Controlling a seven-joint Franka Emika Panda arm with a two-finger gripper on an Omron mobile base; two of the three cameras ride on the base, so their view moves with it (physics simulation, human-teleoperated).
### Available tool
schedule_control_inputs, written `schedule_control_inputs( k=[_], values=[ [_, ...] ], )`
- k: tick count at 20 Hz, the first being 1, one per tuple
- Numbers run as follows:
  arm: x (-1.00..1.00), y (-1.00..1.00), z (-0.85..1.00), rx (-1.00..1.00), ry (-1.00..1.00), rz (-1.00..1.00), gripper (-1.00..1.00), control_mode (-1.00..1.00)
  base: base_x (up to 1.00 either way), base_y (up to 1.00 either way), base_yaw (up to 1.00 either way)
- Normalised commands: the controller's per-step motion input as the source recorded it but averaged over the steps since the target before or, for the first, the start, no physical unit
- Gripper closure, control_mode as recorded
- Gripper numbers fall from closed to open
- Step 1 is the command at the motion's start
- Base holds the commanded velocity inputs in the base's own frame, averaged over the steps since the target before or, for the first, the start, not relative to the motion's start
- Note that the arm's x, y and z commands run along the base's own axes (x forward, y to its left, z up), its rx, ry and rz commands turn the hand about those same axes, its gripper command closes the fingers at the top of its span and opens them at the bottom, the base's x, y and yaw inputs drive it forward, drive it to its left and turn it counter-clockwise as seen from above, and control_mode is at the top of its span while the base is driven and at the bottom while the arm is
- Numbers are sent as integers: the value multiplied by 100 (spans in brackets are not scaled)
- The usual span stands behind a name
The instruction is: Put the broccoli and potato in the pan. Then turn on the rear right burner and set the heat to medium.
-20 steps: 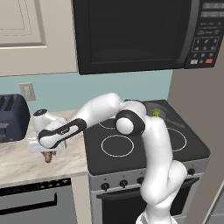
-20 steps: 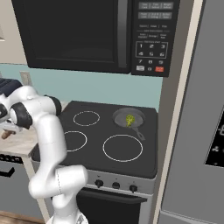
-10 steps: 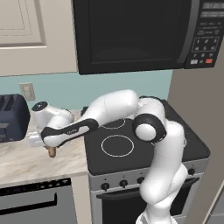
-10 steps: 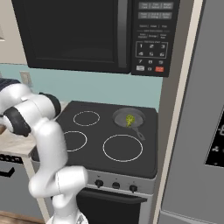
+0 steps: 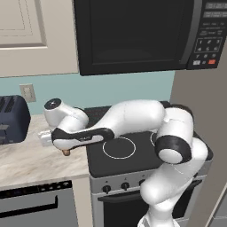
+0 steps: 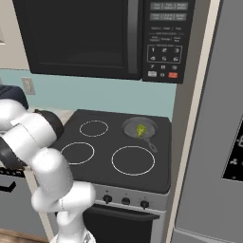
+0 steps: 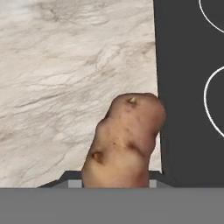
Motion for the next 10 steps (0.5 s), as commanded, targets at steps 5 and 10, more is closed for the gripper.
schedule_control_inputs(
  k=[5,10],
  values=[
    [-16,-78,41,0,0,9,100,-100,0,0,0],
    [-16,-86,32,0,0,10,100,-100,0,0,0]
  ],
)
